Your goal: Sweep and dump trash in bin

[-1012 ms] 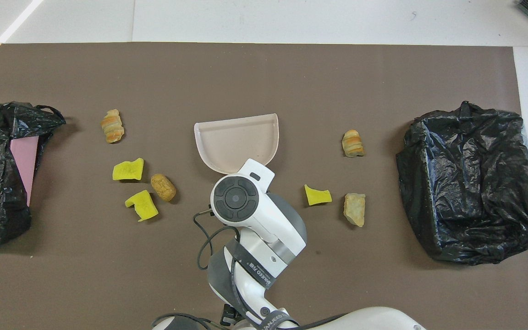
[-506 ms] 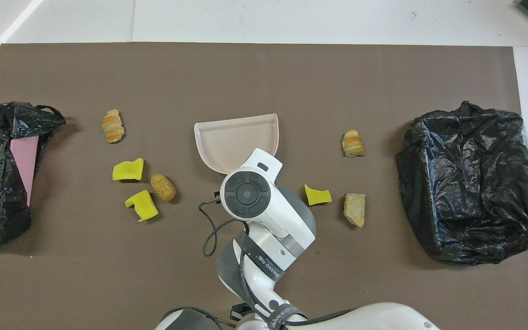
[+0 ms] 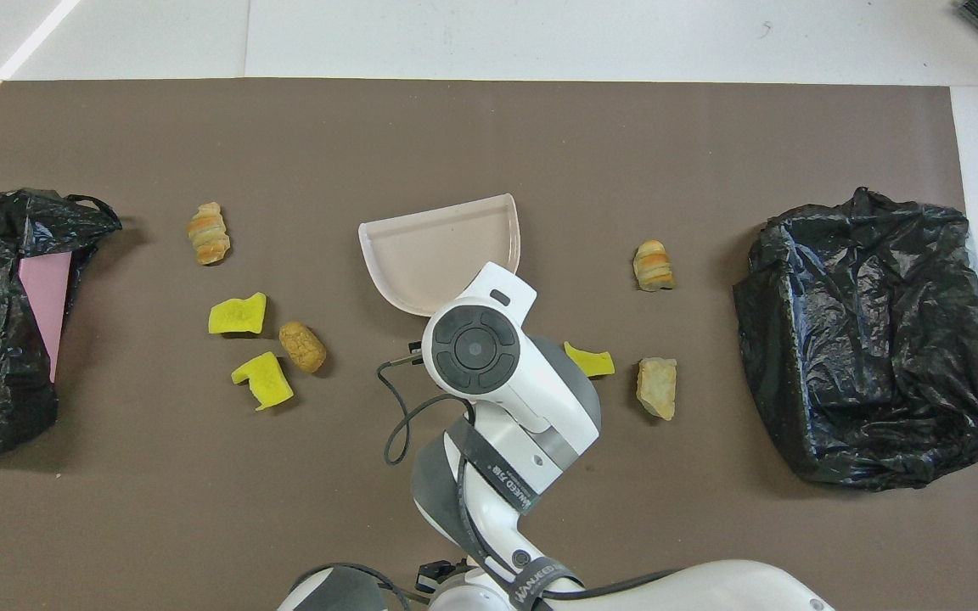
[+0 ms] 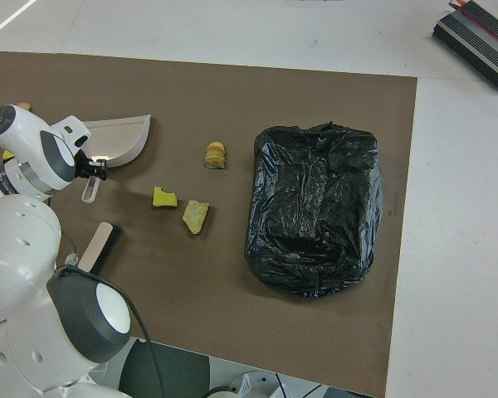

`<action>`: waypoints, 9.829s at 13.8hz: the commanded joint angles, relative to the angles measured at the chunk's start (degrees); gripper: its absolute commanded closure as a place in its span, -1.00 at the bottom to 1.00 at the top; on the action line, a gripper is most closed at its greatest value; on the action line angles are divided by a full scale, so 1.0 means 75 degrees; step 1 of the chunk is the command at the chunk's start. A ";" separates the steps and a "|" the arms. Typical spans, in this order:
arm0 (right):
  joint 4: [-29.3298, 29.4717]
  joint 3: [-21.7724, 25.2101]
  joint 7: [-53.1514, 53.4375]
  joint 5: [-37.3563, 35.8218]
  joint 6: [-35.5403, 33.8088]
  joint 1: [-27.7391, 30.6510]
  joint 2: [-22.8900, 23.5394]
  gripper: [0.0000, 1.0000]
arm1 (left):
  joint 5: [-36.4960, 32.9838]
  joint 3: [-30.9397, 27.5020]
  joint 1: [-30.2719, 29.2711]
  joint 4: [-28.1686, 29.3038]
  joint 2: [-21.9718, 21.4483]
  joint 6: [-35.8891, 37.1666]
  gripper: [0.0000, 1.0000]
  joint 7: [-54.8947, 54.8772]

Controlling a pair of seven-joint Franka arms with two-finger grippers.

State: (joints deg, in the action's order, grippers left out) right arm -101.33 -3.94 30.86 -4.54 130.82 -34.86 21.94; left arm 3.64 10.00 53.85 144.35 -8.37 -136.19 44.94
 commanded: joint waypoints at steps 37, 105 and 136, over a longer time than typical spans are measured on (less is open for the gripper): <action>-0.0177 -0.0096 -1.0830 -0.0578 -0.2279 0.0499 -0.0453 1.00 | 0.0543 0.0120 -0.5566 -0.0624 0.0411 0.0687 1.00 -0.3248; -0.0306 -0.0096 -1.0428 -0.0578 -0.2372 0.0743 -0.1049 1.00 | -0.0638 0.0061 -0.5564 -0.0908 0.0284 0.0897 1.00 -0.3813; -0.2029 -0.0061 -1.8142 -0.2171 -0.2033 0.7495 -0.3499 1.00 | 0.0066 0.0015 -0.4939 -0.1665 0.0621 0.0604 -1.00 -0.2778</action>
State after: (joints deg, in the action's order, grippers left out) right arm -114.55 -4.16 -104.35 -18.22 113.86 21.85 -2.73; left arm 3.94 9.63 20.67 137.05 -8.27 -132.49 28.28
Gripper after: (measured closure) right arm 0.687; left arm 0.000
